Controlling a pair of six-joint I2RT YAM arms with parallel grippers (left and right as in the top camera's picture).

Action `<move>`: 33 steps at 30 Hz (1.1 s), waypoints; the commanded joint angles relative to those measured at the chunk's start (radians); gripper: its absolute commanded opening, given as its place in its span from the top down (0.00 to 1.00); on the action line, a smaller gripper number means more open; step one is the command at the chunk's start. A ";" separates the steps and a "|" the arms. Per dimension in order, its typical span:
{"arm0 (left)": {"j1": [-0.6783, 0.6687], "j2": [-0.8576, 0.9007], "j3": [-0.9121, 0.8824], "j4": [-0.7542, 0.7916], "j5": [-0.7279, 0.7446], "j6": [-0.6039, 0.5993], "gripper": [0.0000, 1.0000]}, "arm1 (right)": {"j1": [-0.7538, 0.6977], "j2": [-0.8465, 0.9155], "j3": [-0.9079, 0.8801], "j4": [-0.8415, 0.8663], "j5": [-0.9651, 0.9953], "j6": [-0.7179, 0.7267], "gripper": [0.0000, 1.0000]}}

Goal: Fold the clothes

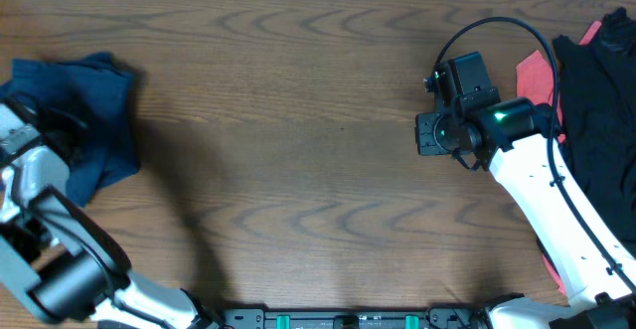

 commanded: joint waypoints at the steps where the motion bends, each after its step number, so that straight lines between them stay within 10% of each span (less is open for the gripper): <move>1: -0.022 0.087 0.000 -0.031 -0.017 0.013 0.66 | -0.008 -0.007 0.011 -0.007 0.003 0.001 0.60; 20: -0.290 0.189 0.028 -0.026 -0.020 0.182 0.52 | -0.008 -0.007 0.011 -0.027 0.003 -0.006 0.60; 28: -0.290 -0.019 0.035 -0.026 -0.020 0.182 0.02 | -0.008 -0.007 0.011 -0.019 0.004 -0.007 0.58; 33: -0.331 -0.203 0.035 -0.074 -0.016 0.211 0.02 | -0.008 -0.007 0.011 0.006 0.003 -0.006 0.38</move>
